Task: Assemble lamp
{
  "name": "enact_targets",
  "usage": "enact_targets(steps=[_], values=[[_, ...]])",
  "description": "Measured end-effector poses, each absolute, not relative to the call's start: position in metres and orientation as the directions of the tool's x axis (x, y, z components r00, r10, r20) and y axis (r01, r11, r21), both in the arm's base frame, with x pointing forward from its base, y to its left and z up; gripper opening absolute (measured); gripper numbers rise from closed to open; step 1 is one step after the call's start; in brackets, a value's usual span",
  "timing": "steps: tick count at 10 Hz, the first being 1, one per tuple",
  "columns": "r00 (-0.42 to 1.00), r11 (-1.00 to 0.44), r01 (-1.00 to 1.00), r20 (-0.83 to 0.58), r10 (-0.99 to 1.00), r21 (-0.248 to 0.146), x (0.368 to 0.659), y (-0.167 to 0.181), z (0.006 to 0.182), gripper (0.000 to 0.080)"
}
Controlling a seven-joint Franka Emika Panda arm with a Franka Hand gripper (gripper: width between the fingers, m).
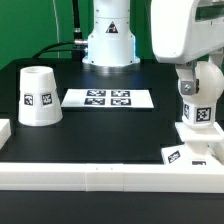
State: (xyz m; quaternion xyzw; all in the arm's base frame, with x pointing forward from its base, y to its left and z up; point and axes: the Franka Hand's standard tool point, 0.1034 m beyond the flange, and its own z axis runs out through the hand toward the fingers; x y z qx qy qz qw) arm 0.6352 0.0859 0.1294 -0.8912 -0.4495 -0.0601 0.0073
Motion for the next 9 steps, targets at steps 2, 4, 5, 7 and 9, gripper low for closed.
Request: enact_targets(steps=[2, 4, 5, 7, 9], values=[[0.436, -0.443, 0.894, 0.092, 0.895, 0.065, 0.6345, 0.0859, 0.1287, 0.0699], [0.253, -0.257, 0.963, 0.062, 0.966, 0.083, 0.6335, 0.0866, 0.1257, 0.0699], [0.161, -0.165, 0.982, 0.043, 0.986, 0.091, 0.6337, 0.0858, 0.1247, 0.0699], [0.051, -0.052, 0.994, 0.009, 0.999, 0.1, 0.634, 0.0848, 0.1247, 0.0699], [-0.058, 0.058, 0.993, -0.01, 0.998, 0.102, 0.6341, 0.0829, 0.1244, 0.0699]])
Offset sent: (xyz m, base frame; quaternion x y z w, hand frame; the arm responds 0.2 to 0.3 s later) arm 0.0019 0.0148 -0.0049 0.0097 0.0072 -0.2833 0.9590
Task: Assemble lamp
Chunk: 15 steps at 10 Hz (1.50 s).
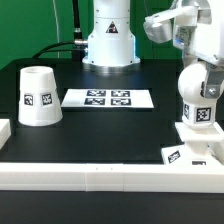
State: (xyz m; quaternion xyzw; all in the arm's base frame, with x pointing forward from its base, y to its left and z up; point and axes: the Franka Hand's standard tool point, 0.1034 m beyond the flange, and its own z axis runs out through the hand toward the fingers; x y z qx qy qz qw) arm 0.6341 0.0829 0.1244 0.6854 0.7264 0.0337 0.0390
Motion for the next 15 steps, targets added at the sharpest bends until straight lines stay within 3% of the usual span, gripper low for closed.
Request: enact_targets(steps=[1, 2, 3, 7, 11, 13, 15], values=[[-0.068, 0.069, 0.992, -0.014, 0.998, 0.102, 0.6341, 0.0823, 0.1243, 0.0699], [-0.071, 0.072, 0.992, -0.018, 0.997, 0.103, 0.6343, 0.0809, 0.1244, 0.0606], [-0.065, 0.066, 0.992, -0.017, 0.998, 0.103, 0.6344, 0.0805, 0.1244, 0.0577], [-0.024, 0.026, 0.994, -0.013, 1.0, 0.102, 0.6342, 0.0801, 0.1243, 0.0577], [0.408, -0.41, 0.908, 0.036, 0.912, 0.092, 0.6325, 0.0843, 0.1236, 0.058], [0.634, -0.637, 0.767, 0.061, 0.771, 0.079, 0.6322, 0.0861, 0.1238, 0.058], [0.816, -0.82, 0.571, 0.083, 0.572, 0.042, 0.6316, 0.0852, 0.1245, 0.058]])
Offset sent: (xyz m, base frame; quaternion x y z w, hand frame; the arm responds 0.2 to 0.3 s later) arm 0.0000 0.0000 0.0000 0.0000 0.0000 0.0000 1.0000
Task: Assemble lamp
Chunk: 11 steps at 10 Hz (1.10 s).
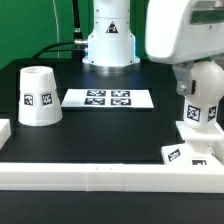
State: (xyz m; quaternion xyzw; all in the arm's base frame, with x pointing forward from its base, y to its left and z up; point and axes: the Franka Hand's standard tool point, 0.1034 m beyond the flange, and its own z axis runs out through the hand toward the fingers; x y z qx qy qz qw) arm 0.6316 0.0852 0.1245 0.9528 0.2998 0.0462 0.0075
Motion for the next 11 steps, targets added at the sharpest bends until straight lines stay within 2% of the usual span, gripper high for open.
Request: enact_targets(steps=[2, 7, 11], values=[[0.857, -0.861, 0.507, 0.087, 0.508, 0.036, 0.6318, 0.085, 0.1241, 0.058], [0.977, -0.982, 0.191, 0.094, 0.19, 0.003, 0.6322, 0.0822, 0.1241, 0.058], [0.969, -0.973, -0.23, 0.084, -0.231, -0.027, 0.63, 0.0802, 0.122, 0.058]])
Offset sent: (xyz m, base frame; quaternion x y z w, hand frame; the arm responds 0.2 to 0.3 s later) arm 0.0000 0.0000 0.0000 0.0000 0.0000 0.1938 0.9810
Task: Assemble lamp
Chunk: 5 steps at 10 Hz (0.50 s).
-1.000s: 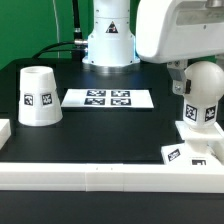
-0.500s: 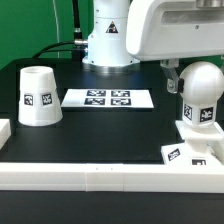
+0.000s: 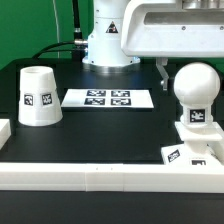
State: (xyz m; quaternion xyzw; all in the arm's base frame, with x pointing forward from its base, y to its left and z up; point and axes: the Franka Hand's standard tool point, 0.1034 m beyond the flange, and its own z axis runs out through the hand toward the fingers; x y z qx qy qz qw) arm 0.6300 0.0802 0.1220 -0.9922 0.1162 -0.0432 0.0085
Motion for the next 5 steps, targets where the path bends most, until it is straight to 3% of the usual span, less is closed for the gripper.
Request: enact_targets(steps=[2, 5], values=[[0.884, -0.886, -0.463, 0.055, -0.464, -0.039, 0.6267, 0.0834, 0.1213, 0.058], [0.749, -0.748, -0.661, 0.013, -0.663, -0.05, 0.6234, 0.0865, 0.121, 0.058]])
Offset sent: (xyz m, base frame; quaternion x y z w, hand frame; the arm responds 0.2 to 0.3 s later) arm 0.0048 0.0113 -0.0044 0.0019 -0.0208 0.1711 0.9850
